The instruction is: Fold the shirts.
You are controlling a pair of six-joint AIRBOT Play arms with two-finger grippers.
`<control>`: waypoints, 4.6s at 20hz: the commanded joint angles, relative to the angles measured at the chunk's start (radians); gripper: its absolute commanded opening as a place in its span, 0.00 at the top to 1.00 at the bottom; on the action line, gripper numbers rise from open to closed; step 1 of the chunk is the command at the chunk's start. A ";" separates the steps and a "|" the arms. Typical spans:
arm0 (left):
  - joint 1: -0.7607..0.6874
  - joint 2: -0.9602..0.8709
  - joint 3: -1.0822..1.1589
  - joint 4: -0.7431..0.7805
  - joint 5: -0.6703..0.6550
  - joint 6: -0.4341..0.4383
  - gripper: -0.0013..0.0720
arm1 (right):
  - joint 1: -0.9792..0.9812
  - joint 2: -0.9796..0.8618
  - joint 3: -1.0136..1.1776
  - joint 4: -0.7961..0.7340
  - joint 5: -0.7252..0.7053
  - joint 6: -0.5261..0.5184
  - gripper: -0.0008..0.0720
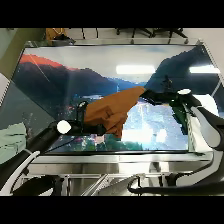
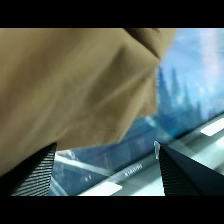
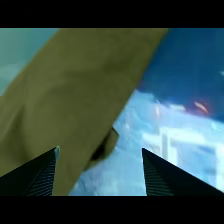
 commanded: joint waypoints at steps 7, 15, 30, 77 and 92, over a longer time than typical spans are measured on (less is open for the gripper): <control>0.115 -0.150 0.122 -0.005 -0.147 0.099 0.90 | 0.111 -0.188 0.156 0.062 -0.042 -0.043 0.41; 0.129 -0.076 0.123 -0.004 -0.164 0.129 0.97 | 0.109 -0.111 0.187 0.084 0.062 -0.048 0.97; -0.127 -0.016 -0.165 -0.121 0.393 -0.032 0.05 | 0.098 -0.042 0.187 -0.021 0.116 0.021 0.97; 0.568 -0.871 1.303 -0.091 -0.671 0.287 0.46 | -0.044 0.002 0.154 -0.196 -0.082 -0.077 0.46; 0.999 -0.204 0.275 0.205 -0.698 0.251 0.05 | -0.317 0.269 -0.105 -0.343 0.331 0.034 0.46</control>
